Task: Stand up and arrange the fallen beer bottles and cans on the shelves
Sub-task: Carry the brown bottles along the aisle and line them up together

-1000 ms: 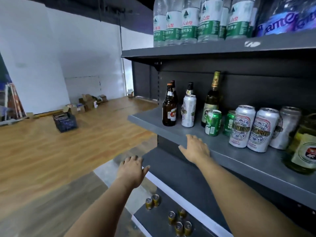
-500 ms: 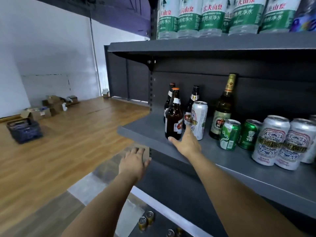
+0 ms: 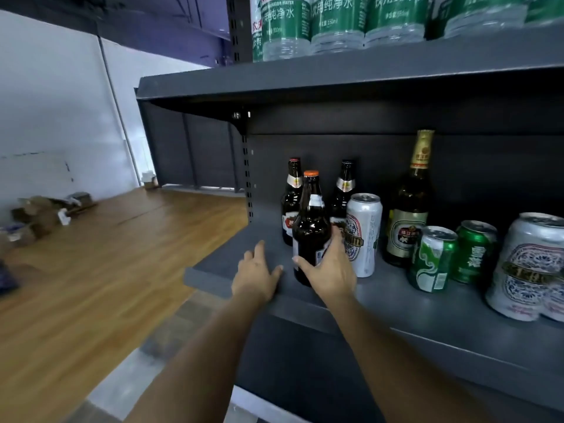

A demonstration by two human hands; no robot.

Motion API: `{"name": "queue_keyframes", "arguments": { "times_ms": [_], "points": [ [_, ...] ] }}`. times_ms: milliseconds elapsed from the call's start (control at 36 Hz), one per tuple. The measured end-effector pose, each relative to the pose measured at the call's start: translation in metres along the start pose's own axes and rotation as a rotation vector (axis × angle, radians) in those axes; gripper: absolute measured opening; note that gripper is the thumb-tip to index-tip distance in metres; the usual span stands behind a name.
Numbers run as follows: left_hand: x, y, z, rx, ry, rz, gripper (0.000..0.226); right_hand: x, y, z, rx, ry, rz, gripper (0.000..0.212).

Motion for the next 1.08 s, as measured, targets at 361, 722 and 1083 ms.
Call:
{"name": "queue_keyframes", "arguments": {
  "times_ms": [361, 722, 1083],
  "points": [
    [0.091, 0.019, -0.015, -0.317, -0.005, 0.105, 0.079, 0.019, -0.005, 0.013, -0.066, 0.072, 0.081, 0.089],
    [0.154, 0.030, -0.017, -0.548, -0.109, 0.187, 0.096, 0.030, -0.017, 0.020, -0.148, 0.152, 0.211, 0.075],
    [0.190, 0.027, 0.009, -0.723, -0.184, 0.240, 0.108, 0.032, -0.024, 0.029, -0.141, 0.229, 0.321, 0.078]
  ]
}}
Point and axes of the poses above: each hand's wrist, its own x-axis towards the middle knuckle, its own z-axis out of the palm, y = z × x, the point moved 4 cm from there along x, towards the middle knuckle, and after that the axes turned 13 degrees about -y, right-handed, at the moved point
